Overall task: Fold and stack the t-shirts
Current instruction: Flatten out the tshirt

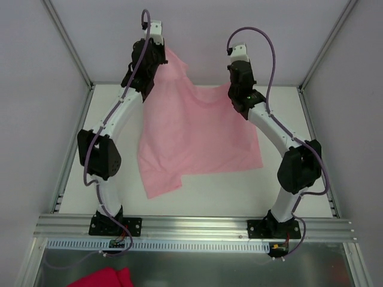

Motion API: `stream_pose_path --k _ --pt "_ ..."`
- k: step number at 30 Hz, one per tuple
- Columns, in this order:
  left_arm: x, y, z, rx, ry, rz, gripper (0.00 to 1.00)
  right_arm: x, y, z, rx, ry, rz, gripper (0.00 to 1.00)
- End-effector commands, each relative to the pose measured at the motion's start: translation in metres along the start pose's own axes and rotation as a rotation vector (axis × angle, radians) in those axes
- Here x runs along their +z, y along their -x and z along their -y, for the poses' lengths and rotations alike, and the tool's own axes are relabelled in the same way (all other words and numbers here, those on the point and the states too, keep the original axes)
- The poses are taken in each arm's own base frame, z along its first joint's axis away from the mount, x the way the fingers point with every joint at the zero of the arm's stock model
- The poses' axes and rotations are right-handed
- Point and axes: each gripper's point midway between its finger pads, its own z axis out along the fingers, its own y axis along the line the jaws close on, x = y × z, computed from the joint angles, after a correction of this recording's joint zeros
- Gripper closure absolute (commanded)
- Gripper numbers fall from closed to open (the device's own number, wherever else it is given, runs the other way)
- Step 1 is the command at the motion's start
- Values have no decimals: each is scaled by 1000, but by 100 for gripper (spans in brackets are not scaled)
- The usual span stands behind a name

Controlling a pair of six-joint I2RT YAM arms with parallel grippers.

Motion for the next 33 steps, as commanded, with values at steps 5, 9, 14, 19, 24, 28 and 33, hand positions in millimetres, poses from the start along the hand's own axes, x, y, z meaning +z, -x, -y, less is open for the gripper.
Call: stream_pose_path --k 5,9,14,19,24,28,33 --pt "23 140 -9 -104 -11 262 100 2 130 71 183 -52 244 99" --pt "-11 155 -3 -132 -66 308 100 -32 158 100 205 -63 327 99" --pt "-91 200 27 -138 -197 419 100 -74 149 113 197 -32 370 99" --pt "-179 232 67 -25 -282 502 100 -138 148 149 202 -19 429 99" --pt "-279 248 80 -71 -418 580 100 -201 143 178 270 22 481 99" --pt "-331 259 74 -121 -517 615 100 -251 137 214 344 66 541 99" --pt "-385 278 80 -104 -698 663 100 -291 118 245 453 121 637 99"
